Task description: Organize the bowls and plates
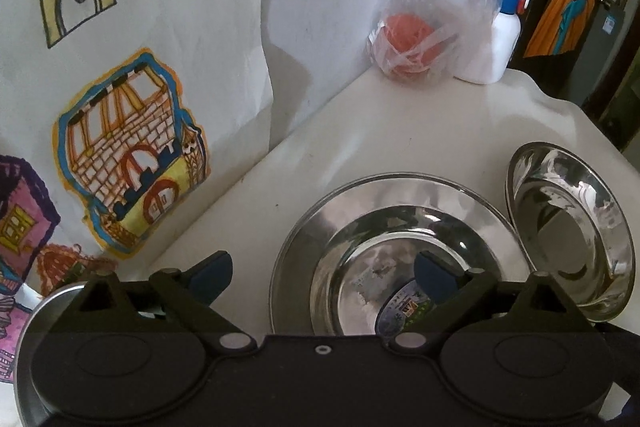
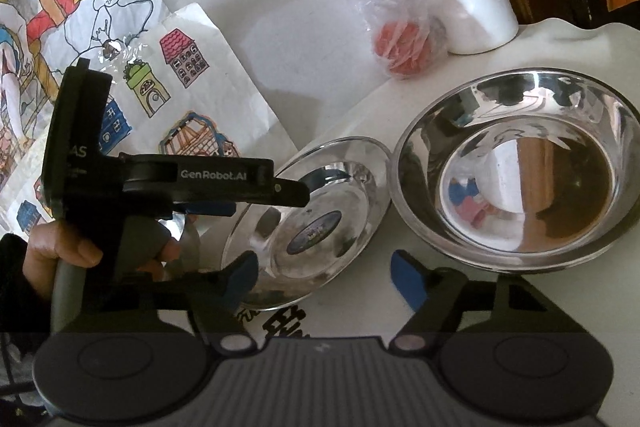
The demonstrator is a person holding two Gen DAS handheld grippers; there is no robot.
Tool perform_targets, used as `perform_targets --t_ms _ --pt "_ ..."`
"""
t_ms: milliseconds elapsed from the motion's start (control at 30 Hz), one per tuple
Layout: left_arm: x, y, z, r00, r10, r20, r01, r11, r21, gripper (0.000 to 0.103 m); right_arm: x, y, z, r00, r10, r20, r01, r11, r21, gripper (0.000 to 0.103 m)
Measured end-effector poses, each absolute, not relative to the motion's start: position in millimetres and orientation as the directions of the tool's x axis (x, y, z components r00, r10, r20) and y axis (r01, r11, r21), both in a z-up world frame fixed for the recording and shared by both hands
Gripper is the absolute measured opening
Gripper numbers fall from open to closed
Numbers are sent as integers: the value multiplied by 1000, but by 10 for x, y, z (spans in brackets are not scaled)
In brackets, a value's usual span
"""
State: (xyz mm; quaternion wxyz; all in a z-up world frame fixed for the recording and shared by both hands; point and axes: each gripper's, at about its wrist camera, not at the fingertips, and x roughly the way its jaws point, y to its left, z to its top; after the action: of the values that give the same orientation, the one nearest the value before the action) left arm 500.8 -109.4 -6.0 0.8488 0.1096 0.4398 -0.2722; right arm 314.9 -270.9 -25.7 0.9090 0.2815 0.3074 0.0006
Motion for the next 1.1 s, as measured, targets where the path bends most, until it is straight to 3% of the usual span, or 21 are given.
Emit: perform_targets --t_ms 433,500,700,1100 --pt "4989 -1097 -70 457 -352 -817 555 831 -48 77 3187 -2698 -298 806 149 -573 186 855 483 32" --pt "4981 -1099 -70 455 -349 -819 556 830 -44 67 3187 -2702 -305 805 151 -573 183 856 484 26" --pt "4968 -1092 -35 467 -331 -820 543 839 -29 45 3199 -2696 -305 806 146 -573 183 860 476 24" --pt "4974 -965 120 486 -344 -803 512 857 -57 42 3226 -2694 -265 813 152 -562 175 857 485 25"
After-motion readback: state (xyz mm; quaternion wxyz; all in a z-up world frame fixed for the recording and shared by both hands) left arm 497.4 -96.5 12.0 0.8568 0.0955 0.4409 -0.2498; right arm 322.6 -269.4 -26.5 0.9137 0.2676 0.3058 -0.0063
